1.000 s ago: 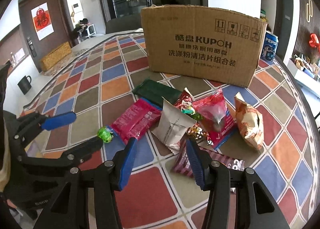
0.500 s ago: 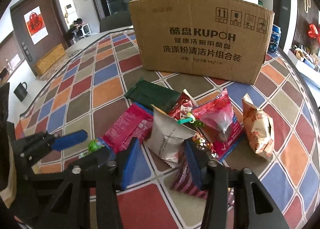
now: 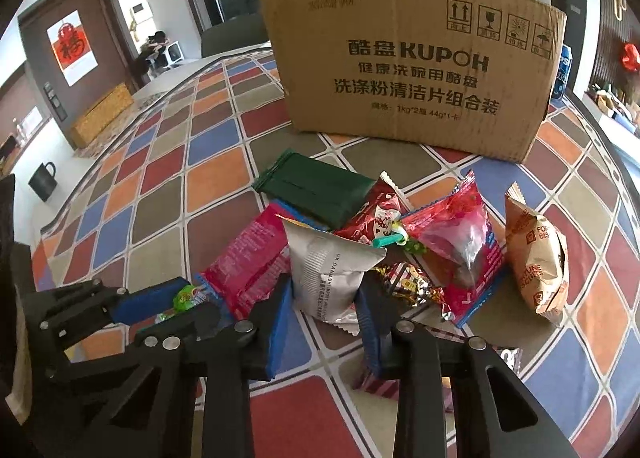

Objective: Organize snacks
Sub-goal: 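Grasp the green lollipop with the left tool while the right tool grasps the white paper bag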

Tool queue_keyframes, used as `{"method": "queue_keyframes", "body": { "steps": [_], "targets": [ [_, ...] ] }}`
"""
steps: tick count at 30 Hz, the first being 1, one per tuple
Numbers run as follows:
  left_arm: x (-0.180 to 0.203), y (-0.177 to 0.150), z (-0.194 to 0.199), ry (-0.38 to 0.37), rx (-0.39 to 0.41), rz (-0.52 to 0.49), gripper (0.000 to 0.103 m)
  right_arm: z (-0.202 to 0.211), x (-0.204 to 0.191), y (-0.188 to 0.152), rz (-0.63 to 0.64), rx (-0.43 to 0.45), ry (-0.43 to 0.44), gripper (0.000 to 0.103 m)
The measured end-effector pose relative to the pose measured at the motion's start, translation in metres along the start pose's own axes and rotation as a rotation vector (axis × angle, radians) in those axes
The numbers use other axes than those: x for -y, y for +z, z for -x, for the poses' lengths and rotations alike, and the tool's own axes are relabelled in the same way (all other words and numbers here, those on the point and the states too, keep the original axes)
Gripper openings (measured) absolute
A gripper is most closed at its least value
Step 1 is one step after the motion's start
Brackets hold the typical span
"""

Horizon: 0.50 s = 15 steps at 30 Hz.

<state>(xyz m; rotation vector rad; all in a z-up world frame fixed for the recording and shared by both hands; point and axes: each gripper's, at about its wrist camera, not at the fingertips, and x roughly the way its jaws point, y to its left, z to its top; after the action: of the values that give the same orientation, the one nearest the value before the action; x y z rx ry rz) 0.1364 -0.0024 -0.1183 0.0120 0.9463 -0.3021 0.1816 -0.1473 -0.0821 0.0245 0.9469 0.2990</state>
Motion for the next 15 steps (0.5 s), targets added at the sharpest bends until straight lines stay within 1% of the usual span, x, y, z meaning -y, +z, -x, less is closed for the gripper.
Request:
{"method": "queue_keyframes", "body": {
  "steps": [5,15],
  "targets": [
    [0.005,0.005,0.013,0.003,0.034,-0.004,0.026,0.01,0.0,-0.003,-0.006,0.01,0.013,0.032],
    [0.012,0.014,0.048,0.009,0.114,-0.009,0.026,0.041,-0.002,-0.005,0.001,0.064,0.022,0.032]
  ]
}}
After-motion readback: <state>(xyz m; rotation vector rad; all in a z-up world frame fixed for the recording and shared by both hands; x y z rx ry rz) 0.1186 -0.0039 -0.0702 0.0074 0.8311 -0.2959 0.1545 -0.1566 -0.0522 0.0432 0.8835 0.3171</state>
